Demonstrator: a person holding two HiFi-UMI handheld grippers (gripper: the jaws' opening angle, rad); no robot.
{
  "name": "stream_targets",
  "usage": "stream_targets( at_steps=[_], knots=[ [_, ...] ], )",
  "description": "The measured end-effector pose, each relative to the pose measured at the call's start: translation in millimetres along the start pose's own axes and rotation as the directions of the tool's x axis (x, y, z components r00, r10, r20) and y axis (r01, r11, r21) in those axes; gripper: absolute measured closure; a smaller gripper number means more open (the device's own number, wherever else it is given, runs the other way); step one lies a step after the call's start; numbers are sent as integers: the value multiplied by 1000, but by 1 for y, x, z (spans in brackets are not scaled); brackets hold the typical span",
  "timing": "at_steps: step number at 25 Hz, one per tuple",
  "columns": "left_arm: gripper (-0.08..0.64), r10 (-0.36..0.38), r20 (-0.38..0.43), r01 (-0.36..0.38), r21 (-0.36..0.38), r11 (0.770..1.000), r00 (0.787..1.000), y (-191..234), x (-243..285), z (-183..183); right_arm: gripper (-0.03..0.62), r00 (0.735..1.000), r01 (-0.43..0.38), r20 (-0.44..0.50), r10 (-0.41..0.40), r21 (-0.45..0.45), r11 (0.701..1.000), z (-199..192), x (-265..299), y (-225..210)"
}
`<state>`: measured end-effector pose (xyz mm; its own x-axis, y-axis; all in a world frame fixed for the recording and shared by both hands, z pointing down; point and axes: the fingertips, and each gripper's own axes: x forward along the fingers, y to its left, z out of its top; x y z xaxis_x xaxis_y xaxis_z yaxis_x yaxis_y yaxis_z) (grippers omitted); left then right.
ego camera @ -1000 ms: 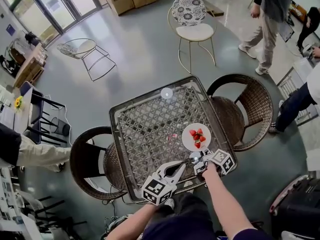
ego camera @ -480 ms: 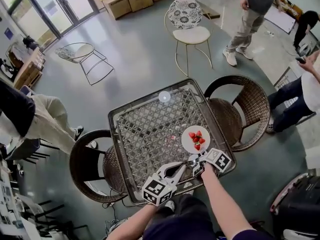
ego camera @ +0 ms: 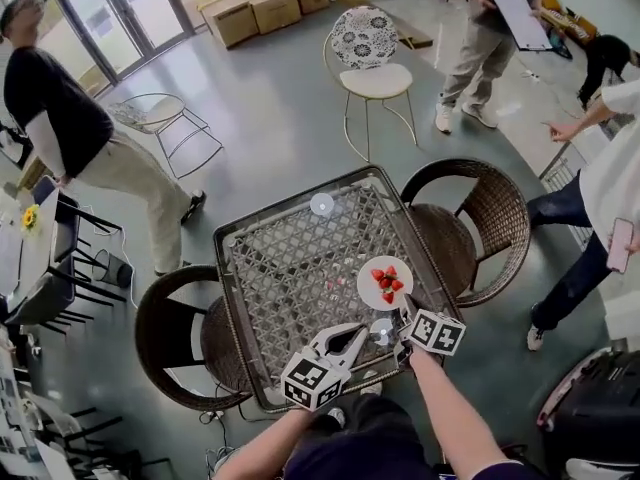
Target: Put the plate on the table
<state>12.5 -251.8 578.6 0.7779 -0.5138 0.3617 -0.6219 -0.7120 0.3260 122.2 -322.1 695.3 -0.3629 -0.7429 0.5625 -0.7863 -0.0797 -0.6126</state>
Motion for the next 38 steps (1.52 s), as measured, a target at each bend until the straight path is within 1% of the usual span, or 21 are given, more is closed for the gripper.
stream_targets(
  at_steps=[2,4,7,10,13,17,19,20,21,25,34,38],
  knots=[
    [554,5,10,-5,-2,1000,1000,-2,-3,6,588,997,-67,19,70,-112,991,10,-13,25],
    [555,8,22,-8,1,1000,1000,-2,-4,13,586,992,-107,42,119,-215,971,22,-25,46],
    [555,8,47,-9,8,1000,999,1,-1,28,588,978,-147,87,189,-354,923,43,-41,77],
    [554,5,78,-6,13,1000,997,-1,-1,46,588,956,-176,126,264,-473,863,62,-60,109],
    [554,-3,111,0,30,1000,994,-5,-1,66,588,931,-189,159,329,-562,805,81,-79,135],
    [554,-6,146,-2,59,998,989,-5,-1,88,588,901,-177,190,391,-661,729,101,-95,161],
    [554,-6,155,-6,72,997,988,-5,-1,95,588,889,-168,200,412,-694,700,107,-101,170],
    [554,-5,158,-7,77,997,987,-4,-2,98,588,884,-165,205,420,-704,691,109,-103,174],
    [554,-4,161,-10,82,997,987,-4,-3,101,588,879,-164,211,428,-709,686,111,-105,178],
    [554,-2,176,-15,93,996,984,-7,-7,110,588,867,-159,230,443,-715,681,117,-115,185],
    [555,2,178,-19,96,995,984,-13,-9,114,588,856,-163,244,455,-708,687,121,-127,188],
    [554,1,182,-19,98,995,983,-18,-10,114,588,850,-165,248,464,-712,683,120,-132,189]
  ],
)
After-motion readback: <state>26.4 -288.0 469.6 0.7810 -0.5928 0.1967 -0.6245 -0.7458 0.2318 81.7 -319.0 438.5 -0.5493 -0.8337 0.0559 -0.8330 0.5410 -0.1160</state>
